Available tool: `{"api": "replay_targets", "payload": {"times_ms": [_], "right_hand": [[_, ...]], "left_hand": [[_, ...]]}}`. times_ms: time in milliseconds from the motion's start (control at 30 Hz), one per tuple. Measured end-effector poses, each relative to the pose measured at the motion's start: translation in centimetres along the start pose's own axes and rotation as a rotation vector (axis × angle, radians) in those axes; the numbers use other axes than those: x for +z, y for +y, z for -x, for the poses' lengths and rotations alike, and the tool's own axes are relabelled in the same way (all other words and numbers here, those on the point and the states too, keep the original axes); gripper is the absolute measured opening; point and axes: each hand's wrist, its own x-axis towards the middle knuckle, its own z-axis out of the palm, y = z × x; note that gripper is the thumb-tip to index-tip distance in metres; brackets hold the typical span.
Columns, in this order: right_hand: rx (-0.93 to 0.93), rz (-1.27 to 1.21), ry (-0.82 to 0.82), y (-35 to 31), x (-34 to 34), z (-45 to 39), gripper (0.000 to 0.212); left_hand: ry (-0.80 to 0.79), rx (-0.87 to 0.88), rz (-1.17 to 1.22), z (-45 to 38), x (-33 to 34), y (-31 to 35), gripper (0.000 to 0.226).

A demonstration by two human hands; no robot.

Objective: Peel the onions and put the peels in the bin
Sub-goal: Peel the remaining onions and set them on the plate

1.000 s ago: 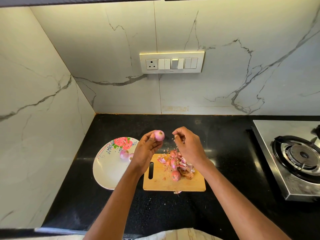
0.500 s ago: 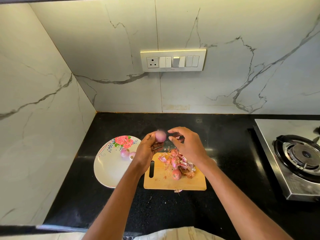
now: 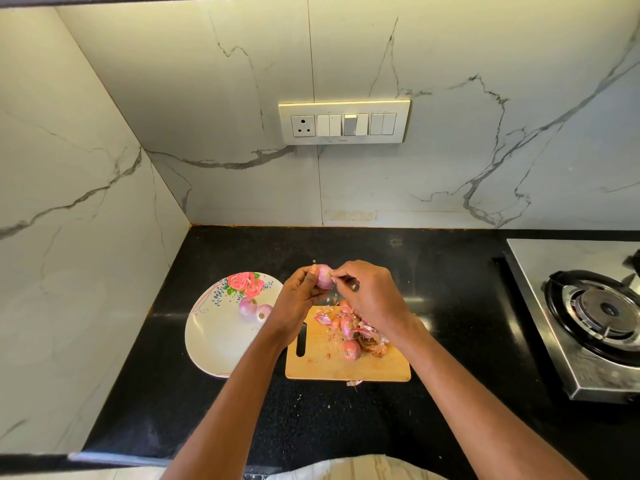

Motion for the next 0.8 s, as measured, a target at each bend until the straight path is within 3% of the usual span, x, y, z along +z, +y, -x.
{"api": "replay_targets", "payload": {"times_ms": [233,400,567,700,800], "right_hand": [[0.059,0.032,0.026,-0.2,0.4,0.2,0.010],[0.188,-0.014,-0.036,1.1,0.1,0.6,0.012],[0.273,0.032,-0.168,2.2,-0.1,1.5,0.034],[0.281,-0.003,-0.169,1.6,-0.1,1.3,0.022],[0.262,-0.036,-0.204,0.9,0.2,1.0,0.040]], "left_hand": [[-0.024,-0.035,0.051,0.2,0.2,-0.5,0.037],[0.044,-0.113,0.196,0.2,-0.4,-0.8,0.026],[0.073,-0.165,0.249,0.2,-0.8,-1.2,0.030],[0.088,-0.158,0.196,0.1,-0.8,-1.6,0.033],[0.090,-0.135,0.156,0.2,-1.1,-1.7,0.030]]}}
